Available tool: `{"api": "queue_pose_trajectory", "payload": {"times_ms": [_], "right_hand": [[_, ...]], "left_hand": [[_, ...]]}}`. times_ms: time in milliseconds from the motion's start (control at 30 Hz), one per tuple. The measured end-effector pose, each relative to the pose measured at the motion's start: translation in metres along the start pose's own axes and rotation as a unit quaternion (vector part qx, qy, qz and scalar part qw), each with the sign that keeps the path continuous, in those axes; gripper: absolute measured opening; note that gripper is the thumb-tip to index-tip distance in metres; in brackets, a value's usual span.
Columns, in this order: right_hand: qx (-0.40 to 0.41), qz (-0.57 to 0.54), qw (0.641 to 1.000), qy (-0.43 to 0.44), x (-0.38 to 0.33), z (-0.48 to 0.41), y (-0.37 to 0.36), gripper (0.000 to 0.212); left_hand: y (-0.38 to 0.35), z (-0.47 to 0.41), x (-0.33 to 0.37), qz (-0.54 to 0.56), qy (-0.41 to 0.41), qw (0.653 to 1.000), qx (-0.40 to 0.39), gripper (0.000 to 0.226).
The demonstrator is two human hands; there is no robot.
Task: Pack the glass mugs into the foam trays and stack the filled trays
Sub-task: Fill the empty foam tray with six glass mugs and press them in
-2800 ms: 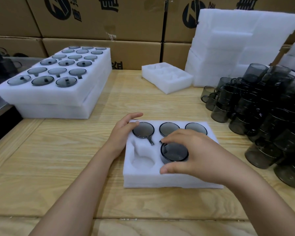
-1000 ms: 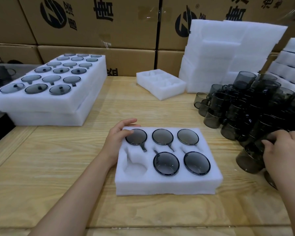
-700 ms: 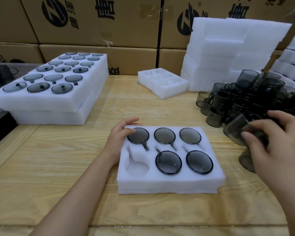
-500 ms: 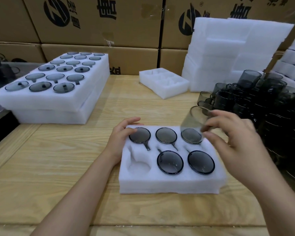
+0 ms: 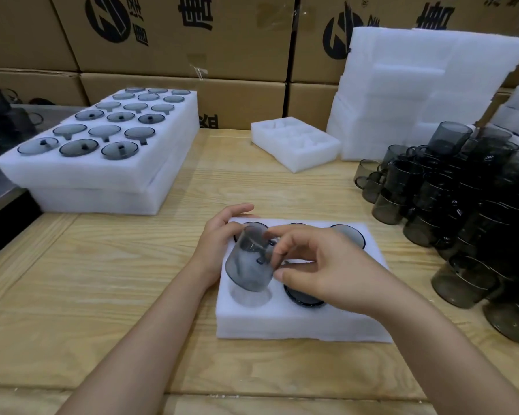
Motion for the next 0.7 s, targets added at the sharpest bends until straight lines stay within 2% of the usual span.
{"api": "queue_pose_trajectory", "payload": {"times_ms": [67,200,267,367,433,567,700], "right_hand": [[-0.010,0.016,1.000,-0.003,-0.001,-0.001,-0.006,0.015],[0.036,0.096,0.995,-0.003,-0.004,-0.001,-0.015,0.047],[0.054,0.119,0.991,0.021,-0.005,-0.003,-0.021,0.047],[0.055,0.121,0.990,0.046,-0.004,-0.005,-0.021,0.037],[0.021,0.132,0.989,0.068,-0.005,-0.005,-0.019,0.033],[-0.080,0.143,0.984,0.069,-0.008,-0.007,-0.015,0.062],[-0.149,0.142,0.976,0.066,-0.013,-0.013,-0.010,0.070]], "left_hand": [[-0.001,0.002,0.001,-0.002,-0.003,1.000,-0.003,0.036],[-0.001,0.003,0.002,0.002,0.008,1.000,-0.011,0.037],[-0.001,0.003,0.003,-0.009,0.008,1.000,-0.009,0.037],[-0.001,0.003,0.004,-0.012,0.005,1.000,-0.008,0.037],[-0.001,0.003,0.003,-0.015,0.006,1.000,-0.004,0.038],[-0.001,0.004,0.002,-0.023,0.006,1.000,-0.004,0.036],[-0.001,0.004,0.003,-0.048,-0.013,0.999,-0.010,0.035]]}}
Point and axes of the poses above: each hand's wrist, its own z-axis away from the middle knuckle, its own y-axis out of the back of the hand, x = y × z, the point moved 4 cm from there along -z, towards the middle knuckle, and after that the axes turned 4 degrees about -x, right-handed, at the moved point
